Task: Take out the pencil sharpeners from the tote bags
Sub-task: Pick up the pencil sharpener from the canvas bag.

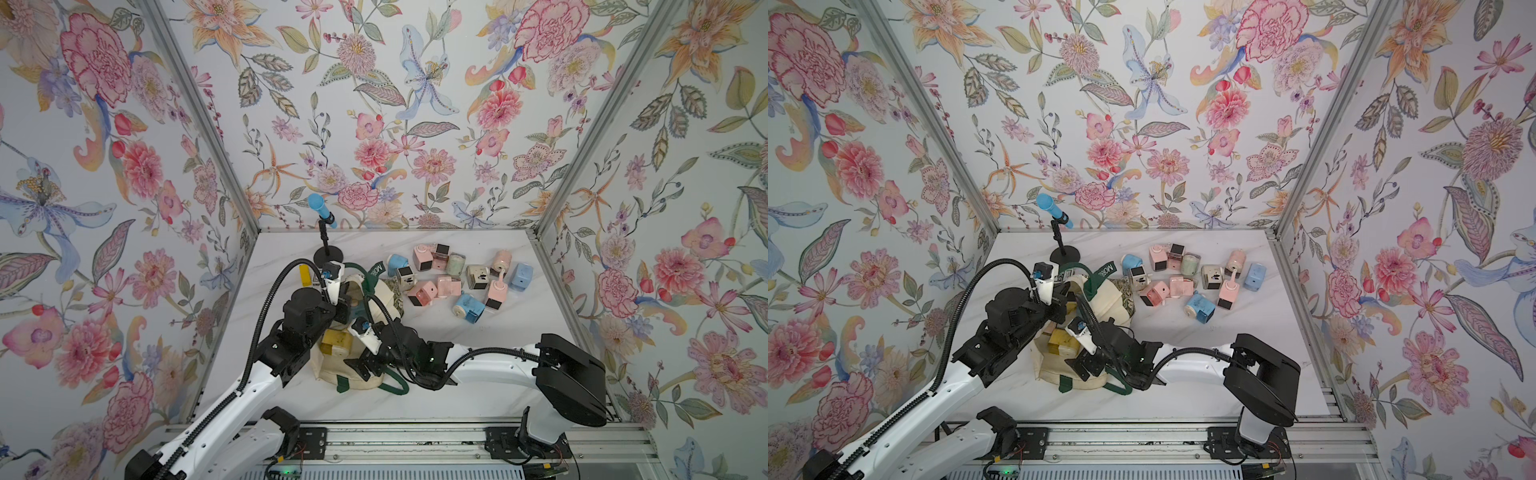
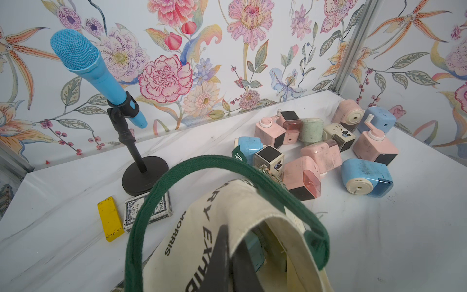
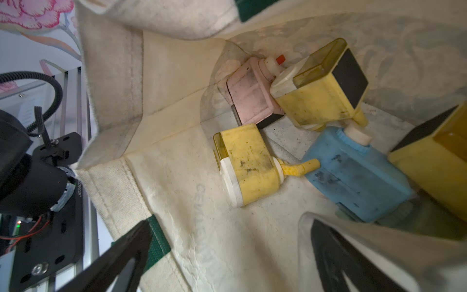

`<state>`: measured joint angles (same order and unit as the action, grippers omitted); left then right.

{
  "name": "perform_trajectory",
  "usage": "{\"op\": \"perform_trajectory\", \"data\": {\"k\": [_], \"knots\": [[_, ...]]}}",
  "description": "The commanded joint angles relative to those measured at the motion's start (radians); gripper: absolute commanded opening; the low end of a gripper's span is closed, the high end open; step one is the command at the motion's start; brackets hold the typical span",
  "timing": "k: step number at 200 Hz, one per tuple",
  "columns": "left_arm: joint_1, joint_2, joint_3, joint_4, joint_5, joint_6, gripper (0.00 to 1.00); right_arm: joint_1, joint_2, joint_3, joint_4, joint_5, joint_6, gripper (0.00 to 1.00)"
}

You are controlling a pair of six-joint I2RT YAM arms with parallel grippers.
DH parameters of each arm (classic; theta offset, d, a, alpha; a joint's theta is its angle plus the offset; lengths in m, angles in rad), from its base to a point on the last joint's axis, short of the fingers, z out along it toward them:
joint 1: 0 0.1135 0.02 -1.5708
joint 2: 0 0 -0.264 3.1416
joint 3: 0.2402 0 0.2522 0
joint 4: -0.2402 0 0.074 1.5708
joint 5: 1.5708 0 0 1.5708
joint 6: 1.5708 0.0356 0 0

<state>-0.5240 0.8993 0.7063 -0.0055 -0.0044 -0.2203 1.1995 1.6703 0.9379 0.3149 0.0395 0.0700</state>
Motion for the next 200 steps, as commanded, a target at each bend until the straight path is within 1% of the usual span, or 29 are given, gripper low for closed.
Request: {"op": "perform_trajectory", "data": {"k": [1,34,64,76,86,94,104,114,128,151,170,188,200], "knots": [[0.000,0.000,-0.001,-0.029,0.006,0.004,0.00,0.033,-0.012,0.011,-0.010,0.045,-0.046,1.00],[0.003,0.002,-0.001,-0.031,0.011,0.003,0.00,0.103,-0.158,-0.096,0.099,0.170,-0.146,1.00],[0.004,0.001,0.000,-0.030,0.011,0.003,0.00,0.101,-0.306,-0.227,0.239,0.181,-0.152,1.00],[0.005,0.002,-0.001,-0.031,0.012,0.003,0.00,0.096,-0.346,-0.269,0.286,0.137,-0.145,1.00],[0.006,0.003,-0.001,-0.029,0.011,0.003,0.00,0.082,-0.366,-0.290,0.296,0.000,-0.184,1.00],[0.007,0.005,0.001,-0.031,0.012,0.003,0.00,0.078,-0.371,-0.297,0.296,-0.067,-0.201,1.00],[0.007,0.007,0.001,-0.030,0.014,0.002,0.00,0.073,-0.357,-0.289,0.285,-0.112,-0.196,1.00],[0.008,0.007,0.001,-0.030,0.014,0.002,0.00,0.068,-0.327,-0.267,0.267,-0.120,-0.170,1.00],[0.008,0.005,0.002,-0.031,0.012,0.003,0.00,0.060,-0.274,-0.223,0.228,-0.139,-0.140,0.95],[0.012,0.004,0.003,-0.031,0.012,0.001,0.00,0.064,-0.172,-0.139,0.147,-0.103,-0.112,0.89],[0.013,0.006,0.004,-0.030,0.020,-0.002,0.00,0.063,-0.082,-0.098,0.148,-0.094,-0.081,0.85],[0.015,0.009,0.004,-0.032,0.024,-0.004,0.00,0.063,-0.001,-0.055,0.151,-0.089,-0.047,0.84],[0.014,0.008,0.004,-0.030,0.025,-0.004,0.00,0.059,0.043,-0.034,0.158,-0.079,-0.030,0.85]]}}
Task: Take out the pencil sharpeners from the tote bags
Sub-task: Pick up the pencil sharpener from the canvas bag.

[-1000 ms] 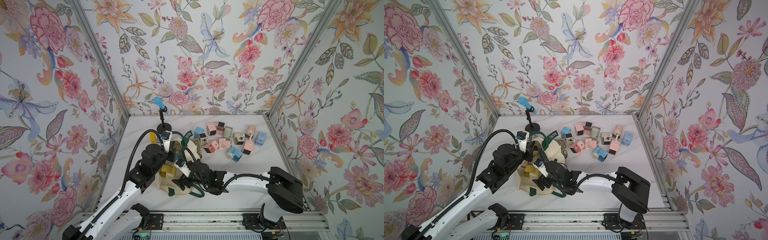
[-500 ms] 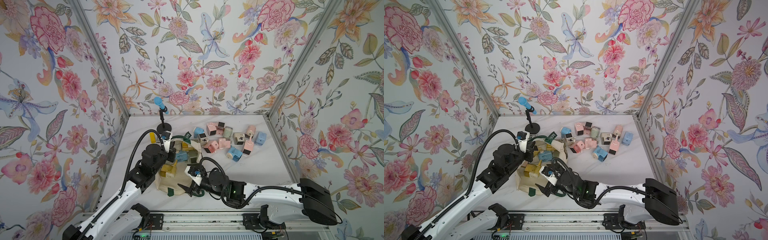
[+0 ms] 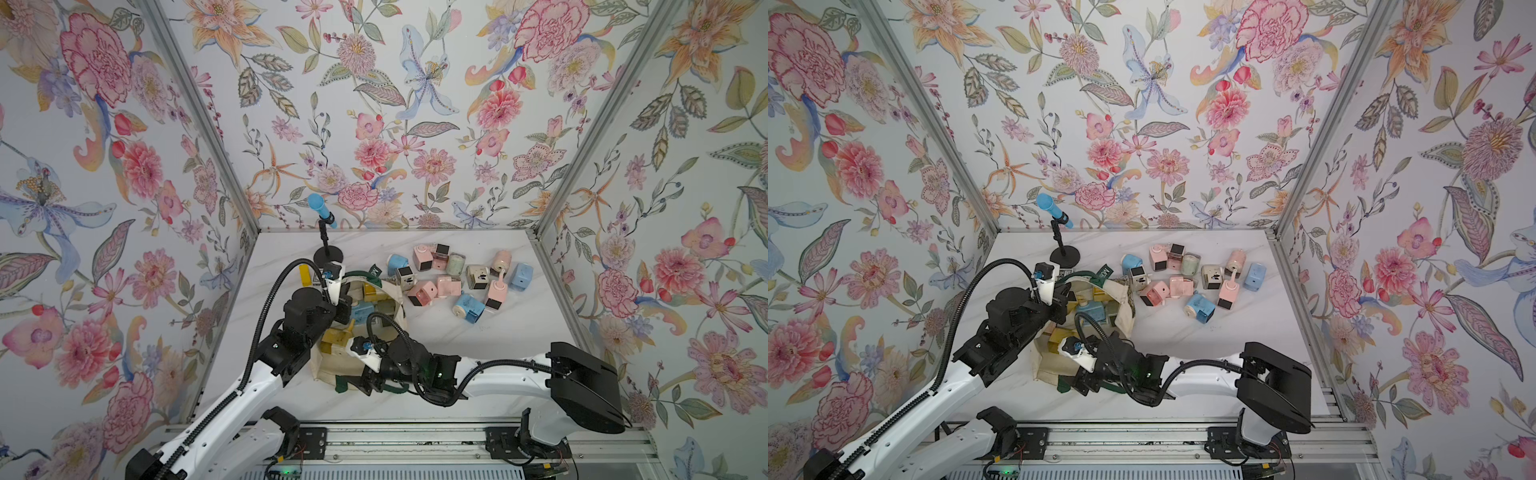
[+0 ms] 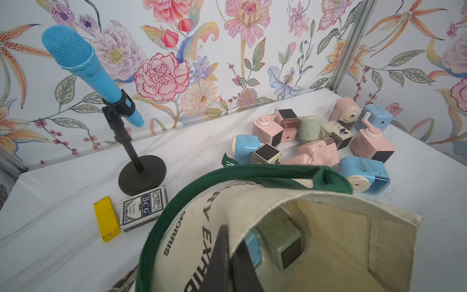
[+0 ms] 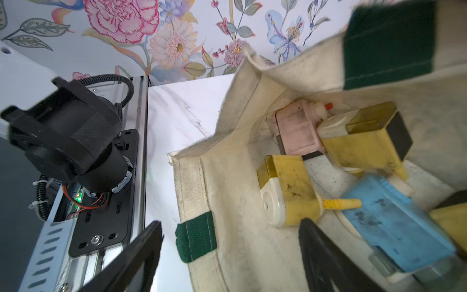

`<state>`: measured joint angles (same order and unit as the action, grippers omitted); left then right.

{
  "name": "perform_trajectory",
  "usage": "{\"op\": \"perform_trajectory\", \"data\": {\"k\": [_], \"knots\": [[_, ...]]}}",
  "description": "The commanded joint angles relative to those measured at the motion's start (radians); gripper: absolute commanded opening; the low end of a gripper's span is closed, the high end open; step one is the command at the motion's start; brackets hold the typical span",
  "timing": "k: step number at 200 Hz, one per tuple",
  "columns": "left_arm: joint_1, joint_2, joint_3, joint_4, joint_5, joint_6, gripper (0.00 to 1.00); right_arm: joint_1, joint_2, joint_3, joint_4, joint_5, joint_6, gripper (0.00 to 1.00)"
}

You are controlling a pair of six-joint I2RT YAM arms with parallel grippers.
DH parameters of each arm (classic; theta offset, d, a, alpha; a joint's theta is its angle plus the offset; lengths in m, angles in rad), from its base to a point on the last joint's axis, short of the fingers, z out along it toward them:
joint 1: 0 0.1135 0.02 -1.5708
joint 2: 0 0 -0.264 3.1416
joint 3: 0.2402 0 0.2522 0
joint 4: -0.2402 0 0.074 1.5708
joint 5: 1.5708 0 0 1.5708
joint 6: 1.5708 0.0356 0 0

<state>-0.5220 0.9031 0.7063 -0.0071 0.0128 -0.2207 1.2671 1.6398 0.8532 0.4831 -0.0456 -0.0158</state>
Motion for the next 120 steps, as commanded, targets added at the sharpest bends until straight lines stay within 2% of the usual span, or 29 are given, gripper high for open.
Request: {"op": "perform_trajectory", "data": {"k": [1,17,67,120], "knots": [[0.013,0.004,0.004,-0.029,0.008,-0.003,0.00,-0.008,0.077,0.053,-0.010,0.007,0.056,0.86],[0.012,0.004,0.004,-0.028,0.006,-0.005,0.00,-0.016,0.134,0.088,-0.011,0.030,0.094,0.87],[0.013,0.010,0.005,-0.029,0.010,-0.006,0.00,-0.104,0.238,0.172,-0.037,-0.012,0.209,0.88],[0.014,0.010,0.007,-0.028,0.014,-0.008,0.00,-0.159,0.321,0.218,-0.033,-0.049,0.207,0.92]]}}
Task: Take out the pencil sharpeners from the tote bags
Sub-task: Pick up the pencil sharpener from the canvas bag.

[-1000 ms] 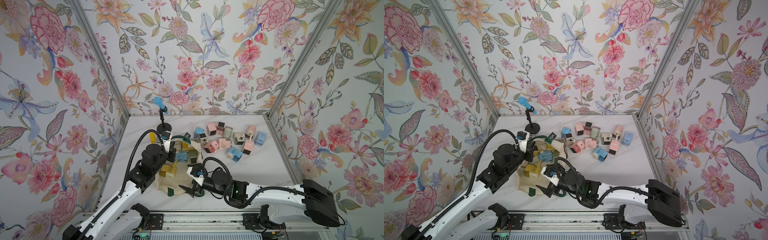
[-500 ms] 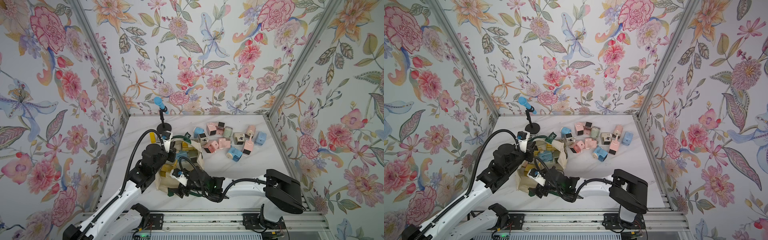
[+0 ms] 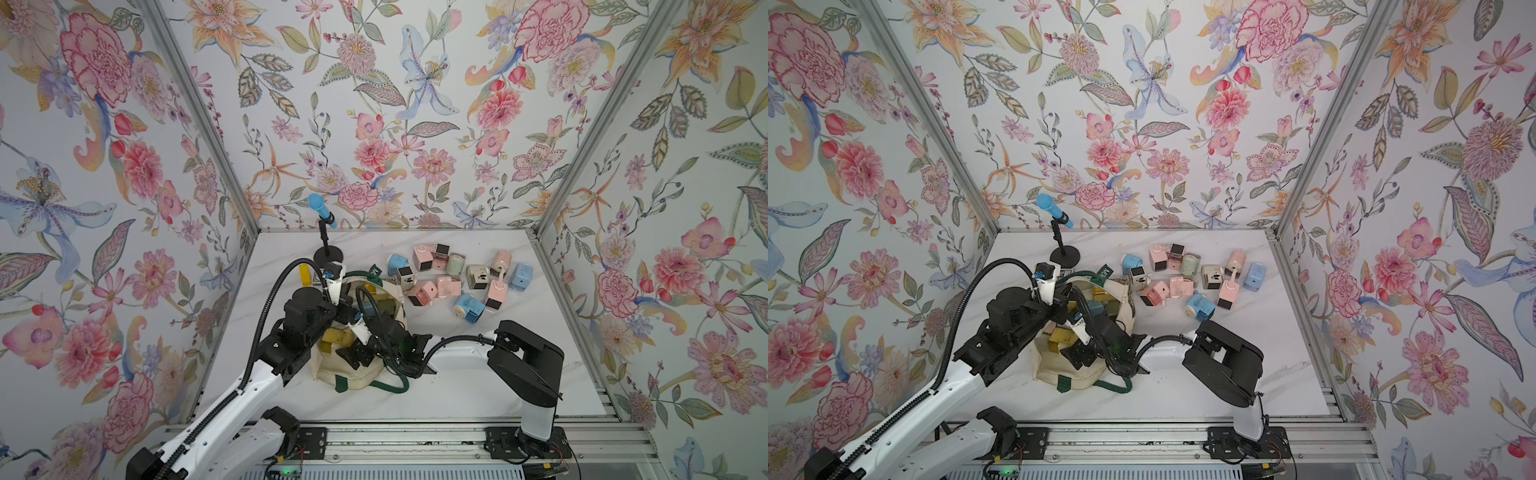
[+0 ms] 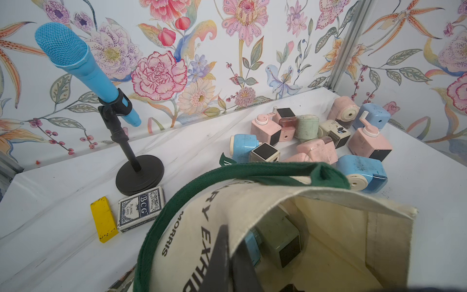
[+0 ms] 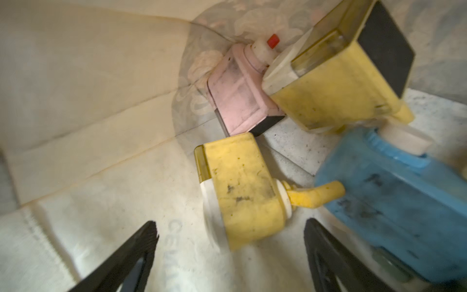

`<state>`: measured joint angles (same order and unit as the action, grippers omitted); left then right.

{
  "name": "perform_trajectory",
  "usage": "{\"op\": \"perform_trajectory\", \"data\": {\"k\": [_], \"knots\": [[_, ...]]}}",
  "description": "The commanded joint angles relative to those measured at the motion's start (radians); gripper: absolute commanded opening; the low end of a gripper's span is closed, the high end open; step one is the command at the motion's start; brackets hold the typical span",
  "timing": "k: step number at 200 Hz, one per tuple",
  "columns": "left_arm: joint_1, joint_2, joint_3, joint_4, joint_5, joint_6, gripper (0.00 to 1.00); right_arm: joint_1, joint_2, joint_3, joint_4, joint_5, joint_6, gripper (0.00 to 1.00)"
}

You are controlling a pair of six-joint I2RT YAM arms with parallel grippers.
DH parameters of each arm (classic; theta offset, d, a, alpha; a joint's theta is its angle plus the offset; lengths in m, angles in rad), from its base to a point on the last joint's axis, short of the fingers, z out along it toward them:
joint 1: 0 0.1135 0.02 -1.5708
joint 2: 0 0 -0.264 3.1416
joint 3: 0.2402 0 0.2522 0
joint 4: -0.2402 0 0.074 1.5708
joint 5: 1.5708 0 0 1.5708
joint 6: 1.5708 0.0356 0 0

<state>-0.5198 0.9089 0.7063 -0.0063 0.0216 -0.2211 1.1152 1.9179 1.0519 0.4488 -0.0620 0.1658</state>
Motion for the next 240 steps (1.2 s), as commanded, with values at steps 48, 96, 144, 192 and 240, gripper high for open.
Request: {"op": "perform_trajectory", "data": {"k": [48,96,144,192,240], "knots": [[0.012,0.005,0.005,-0.029,0.001,-0.006,0.00,-0.023,0.112,0.054,0.030,-0.047,0.028,0.94],[0.012,0.004,0.004,-0.029,0.000,-0.004,0.00,-0.043,0.185,0.108,0.014,-0.061,0.029,0.97],[0.011,0.003,0.004,-0.030,-0.002,-0.003,0.00,-0.027,0.230,0.156,-0.008,-0.190,-0.007,0.85],[0.012,0.008,0.005,-0.030,0.001,-0.004,0.00,0.015,0.242,0.186,-0.056,-0.266,-0.089,0.76],[0.012,0.006,0.004,-0.028,0.007,-0.007,0.00,0.015,0.258,0.182,-0.026,-0.132,-0.031,0.98]]}}
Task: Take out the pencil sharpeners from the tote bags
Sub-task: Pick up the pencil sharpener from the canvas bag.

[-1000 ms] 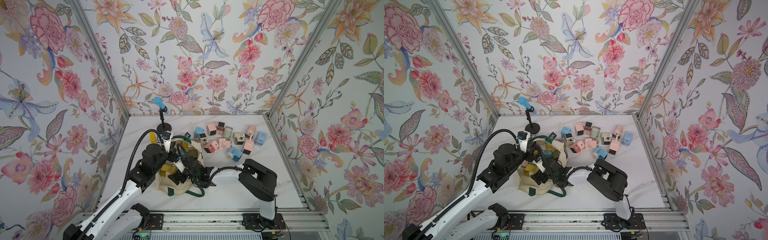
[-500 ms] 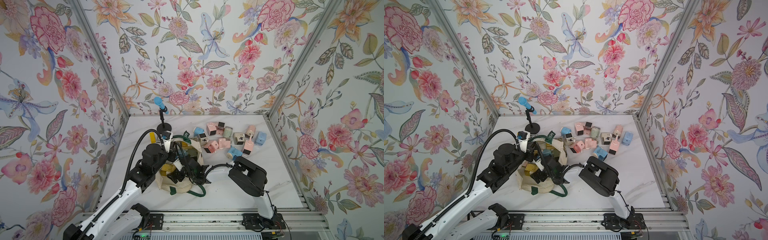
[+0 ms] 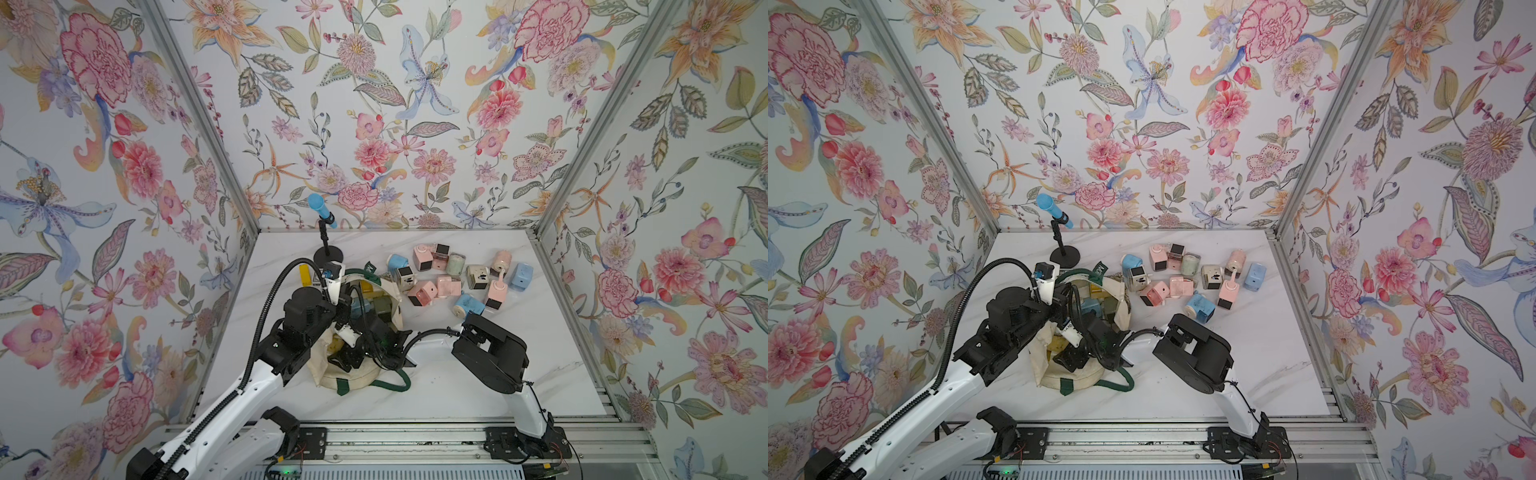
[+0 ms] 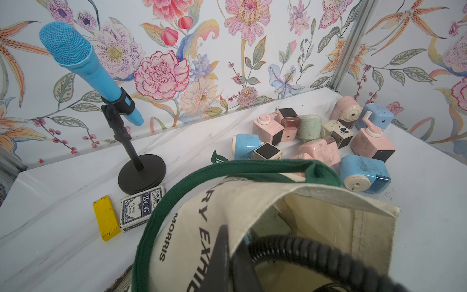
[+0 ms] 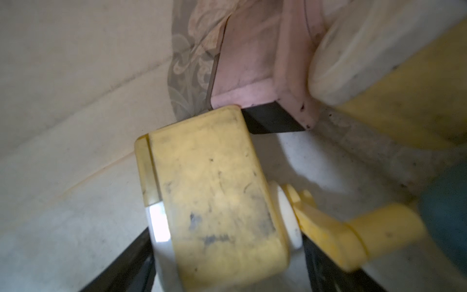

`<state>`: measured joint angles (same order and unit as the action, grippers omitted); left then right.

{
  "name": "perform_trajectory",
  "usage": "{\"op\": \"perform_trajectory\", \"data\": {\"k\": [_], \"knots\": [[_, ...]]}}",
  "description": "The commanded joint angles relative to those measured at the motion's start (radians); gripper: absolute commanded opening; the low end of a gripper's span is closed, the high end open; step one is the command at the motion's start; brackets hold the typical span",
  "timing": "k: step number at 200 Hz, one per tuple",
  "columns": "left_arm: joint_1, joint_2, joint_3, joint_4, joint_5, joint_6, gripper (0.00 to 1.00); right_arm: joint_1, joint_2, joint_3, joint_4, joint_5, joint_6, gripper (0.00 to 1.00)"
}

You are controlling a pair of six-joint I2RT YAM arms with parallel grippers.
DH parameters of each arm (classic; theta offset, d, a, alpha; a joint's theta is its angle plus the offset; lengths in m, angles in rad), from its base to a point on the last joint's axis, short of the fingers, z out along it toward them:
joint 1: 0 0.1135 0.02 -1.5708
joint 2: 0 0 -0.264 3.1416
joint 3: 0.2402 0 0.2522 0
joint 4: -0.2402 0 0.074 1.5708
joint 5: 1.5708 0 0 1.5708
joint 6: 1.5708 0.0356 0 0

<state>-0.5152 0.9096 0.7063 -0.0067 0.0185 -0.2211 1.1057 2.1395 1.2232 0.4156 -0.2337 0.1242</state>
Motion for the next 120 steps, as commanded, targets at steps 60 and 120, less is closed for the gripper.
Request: {"op": "perform_trajectory", "data": {"k": [60,120], "knots": [[0.007,0.010,0.006,-0.030,0.008,-0.006,0.00,0.009,0.064,0.013,0.049,0.009,0.039,0.89],[0.007,0.006,0.005,-0.032,0.008,-0.006,0.00,0.004,-0.017,-0.032,0.044,-0.023,0.029,0.68]]}}
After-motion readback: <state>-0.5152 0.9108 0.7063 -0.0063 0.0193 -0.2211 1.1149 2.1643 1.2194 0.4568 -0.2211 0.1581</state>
